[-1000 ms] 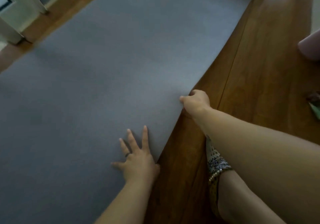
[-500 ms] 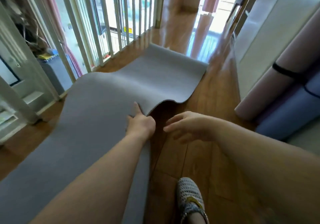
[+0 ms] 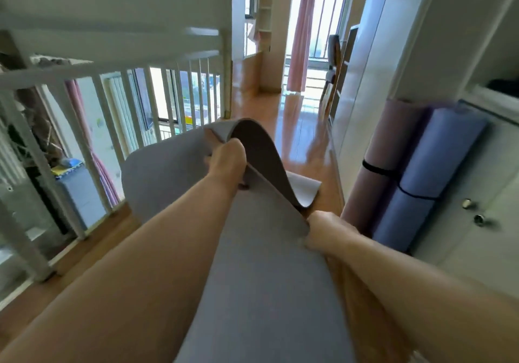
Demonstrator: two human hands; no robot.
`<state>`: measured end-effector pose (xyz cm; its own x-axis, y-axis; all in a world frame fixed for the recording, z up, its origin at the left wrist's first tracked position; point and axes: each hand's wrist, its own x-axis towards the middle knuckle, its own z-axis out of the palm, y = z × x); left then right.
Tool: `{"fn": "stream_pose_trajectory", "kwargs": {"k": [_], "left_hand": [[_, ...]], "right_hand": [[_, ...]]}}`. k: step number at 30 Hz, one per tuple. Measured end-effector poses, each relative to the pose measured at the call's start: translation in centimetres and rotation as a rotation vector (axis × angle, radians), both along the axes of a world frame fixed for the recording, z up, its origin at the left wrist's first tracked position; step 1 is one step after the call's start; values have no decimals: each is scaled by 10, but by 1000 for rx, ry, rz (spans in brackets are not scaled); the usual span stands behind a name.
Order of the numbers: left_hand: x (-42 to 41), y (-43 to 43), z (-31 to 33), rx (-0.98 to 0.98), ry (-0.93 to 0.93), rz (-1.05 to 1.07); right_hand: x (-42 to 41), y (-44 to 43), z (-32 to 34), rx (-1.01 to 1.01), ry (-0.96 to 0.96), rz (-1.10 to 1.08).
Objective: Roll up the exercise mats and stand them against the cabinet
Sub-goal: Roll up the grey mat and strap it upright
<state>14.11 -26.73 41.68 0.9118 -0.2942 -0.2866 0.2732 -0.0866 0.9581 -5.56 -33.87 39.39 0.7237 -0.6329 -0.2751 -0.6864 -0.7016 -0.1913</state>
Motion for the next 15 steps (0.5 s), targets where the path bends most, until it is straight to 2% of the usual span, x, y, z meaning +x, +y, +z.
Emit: {"fn": "stream_pose_trajectory", "kwargs": {"k": [4, 8, 12, 15], "left_hand": [[-28, 20, 68, -155, -23, 55], [-87, 61, 149, -245, -152, 86], [-123, 91, 191, -271, -183, 114], [-135, 113, 207, -230, -157, 100]], "right_hand": [[-22, -12, 59, -161, -276, -104], [-34, -7, 121, -285, -557, -152], [-53, 7, 173, -415, -745, -151], [-70, 15, 201, -435, -808, -49]]}}
